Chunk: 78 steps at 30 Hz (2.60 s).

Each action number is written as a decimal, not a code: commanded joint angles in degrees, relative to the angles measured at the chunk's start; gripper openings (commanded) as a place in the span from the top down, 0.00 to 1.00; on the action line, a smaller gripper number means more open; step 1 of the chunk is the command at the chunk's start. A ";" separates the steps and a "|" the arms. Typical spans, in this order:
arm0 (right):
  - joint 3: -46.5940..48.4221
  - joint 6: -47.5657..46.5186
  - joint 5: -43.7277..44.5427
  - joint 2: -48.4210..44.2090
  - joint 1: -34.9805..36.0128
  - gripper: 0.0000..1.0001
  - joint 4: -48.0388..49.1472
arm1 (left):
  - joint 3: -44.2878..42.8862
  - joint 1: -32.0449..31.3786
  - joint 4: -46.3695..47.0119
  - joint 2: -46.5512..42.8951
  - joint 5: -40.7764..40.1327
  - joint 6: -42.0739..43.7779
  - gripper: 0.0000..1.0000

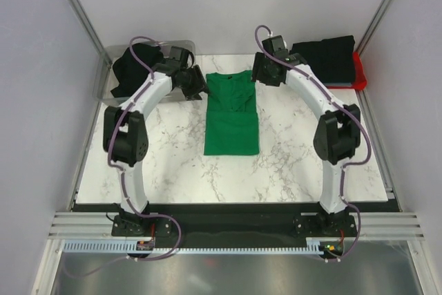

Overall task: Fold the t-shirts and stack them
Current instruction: Fold the tshirt

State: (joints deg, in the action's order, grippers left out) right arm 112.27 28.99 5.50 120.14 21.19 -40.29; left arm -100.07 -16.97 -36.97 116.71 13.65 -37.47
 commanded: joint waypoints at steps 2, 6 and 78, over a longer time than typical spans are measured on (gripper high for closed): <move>-12.47 -0.79 -5.14 -16.05 0.69 0.34 1.42 | 5.99 -1.40 -3.11 -12.62 1.82 -0.32 0.45; -37.04 2.11 -11.02 -27.57 0.69 0.33 8.82 | 18.39 -2.89 0.66 -20.63 2.08 -0.49 0.46; -73.68 5.19 -27.03 -30.48 0.96 1.00 33.27 | 68.34 -8.51 42.25 -32.05 5.78 -11.38 0.98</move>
State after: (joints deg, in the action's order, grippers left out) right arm 40.34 35.18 -23.00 92.25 22.02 -3.55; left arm -33.19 -23.92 4.97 87.99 19.79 -46.63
